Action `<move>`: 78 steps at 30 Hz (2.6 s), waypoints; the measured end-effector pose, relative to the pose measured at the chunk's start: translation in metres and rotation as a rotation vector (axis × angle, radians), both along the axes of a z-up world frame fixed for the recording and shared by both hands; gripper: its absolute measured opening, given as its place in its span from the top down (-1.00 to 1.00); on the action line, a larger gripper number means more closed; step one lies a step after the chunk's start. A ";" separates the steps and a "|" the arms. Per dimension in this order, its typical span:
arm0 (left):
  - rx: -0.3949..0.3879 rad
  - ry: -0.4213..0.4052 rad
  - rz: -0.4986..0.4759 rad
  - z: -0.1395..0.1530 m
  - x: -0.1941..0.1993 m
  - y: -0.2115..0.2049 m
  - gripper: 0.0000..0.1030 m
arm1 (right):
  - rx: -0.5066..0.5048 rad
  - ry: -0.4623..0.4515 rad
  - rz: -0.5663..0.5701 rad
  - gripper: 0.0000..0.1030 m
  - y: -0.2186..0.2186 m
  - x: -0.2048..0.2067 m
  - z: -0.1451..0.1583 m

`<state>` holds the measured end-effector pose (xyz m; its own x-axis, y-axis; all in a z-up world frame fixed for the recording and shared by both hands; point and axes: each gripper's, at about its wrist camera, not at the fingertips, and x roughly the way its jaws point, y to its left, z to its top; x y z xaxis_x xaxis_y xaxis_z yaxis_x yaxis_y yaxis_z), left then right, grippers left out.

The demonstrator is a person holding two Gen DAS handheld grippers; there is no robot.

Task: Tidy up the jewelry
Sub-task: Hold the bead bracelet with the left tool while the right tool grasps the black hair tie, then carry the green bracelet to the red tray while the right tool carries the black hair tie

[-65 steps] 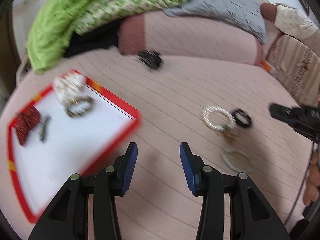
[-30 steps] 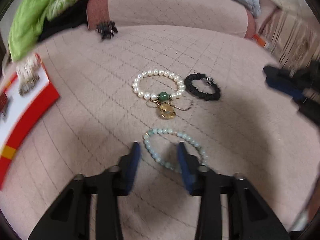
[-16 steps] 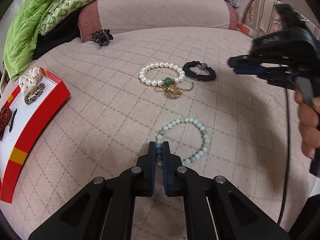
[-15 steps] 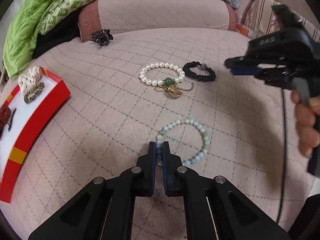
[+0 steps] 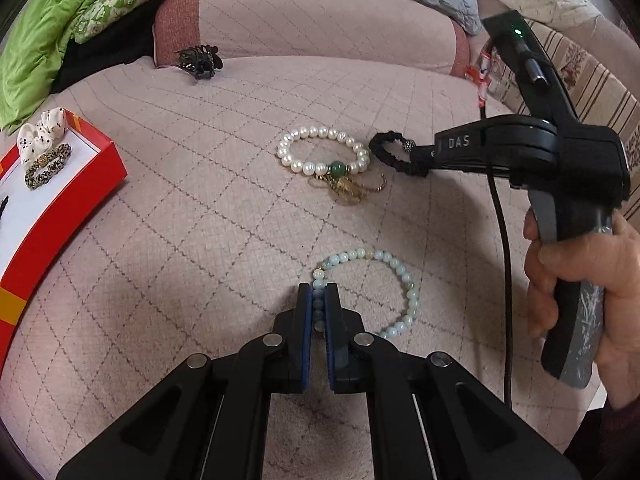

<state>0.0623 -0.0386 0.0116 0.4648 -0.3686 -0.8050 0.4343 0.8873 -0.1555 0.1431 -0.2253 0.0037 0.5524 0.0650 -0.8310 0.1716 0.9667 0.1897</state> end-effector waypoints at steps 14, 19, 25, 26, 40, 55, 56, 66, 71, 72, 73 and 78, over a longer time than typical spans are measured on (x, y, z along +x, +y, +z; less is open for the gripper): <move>-0.090 -0.169 0.076 0.044 0.002 0.023 0.89 | 0.122 -0.272 0.063 0.86 0.002 -0.041 0.073; -0.070 -0.216 0.113 0.051 0.011 0.034 0.89 | 0.144 -0.301 0.105 0.86 0.015 -0.045 0.079; -0.047 -0.253 0.147 0.060 0.011 0.048 0.89 | 0.152 -0.294 0.133 0.86 0.026 -0.045 0.076; -0.047 -0.258 0.154 0.061 0.011 0.050 0.89 | 0.148 -0.297 0.138 0.86 0.028 -0.045 0.076; -0.101 -0.287 0.297 0.081 0.029 0.110 0.89 | 0.130 -0.306 0.198 0.86 0.051 -0.048 0.074; -0.135 -0.265 0.475 0.083 0.039 0.194 0.89 | 0.141 -0.307 0.257 0.86 0.075 -0.049 0.074; -0.133 -0.264 0.482 0.083 0.038 0.199 0.89 | 0.149 -0.306 0.264 0.86 0.078 -0.050 0.074; -0.125 -0.230 0.562 0.074 0.037 0.249 0.89 | 0.228 -0.298 0.371 0.86 0.131 -0.056 0.082; -0.123 -0.214 0.597 0.069 0.039 0.272 0.89 | 0.247 -0.284 0.421 0.86 0.169 -0.051 0.085; -0.125 -0.212 0.606 0.068 0.040 0.276 0.89 | 0.251 -0.282 0.425 0.86 0.175 -0.049 0.086; -0.127 -0.210 0.613 0.068 0.040 0.280 0.89 | 0.265 -0.277 0.431 0.86 0.183 -0.046 0.086; -0.141 -0.192 0.649 0.064 0.044 0.300 0.89 | 0.272 -0.244 0.482 0.86 0.225 -0.031 0.087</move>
<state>0.1067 0.2612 0.0752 0.7561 -0.0633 -0.6514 -0.1463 0.9538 -0.2624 0.1119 -0.0002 0.0905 0.5803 0.5477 -0.6027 -0.3533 0.8361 0.4197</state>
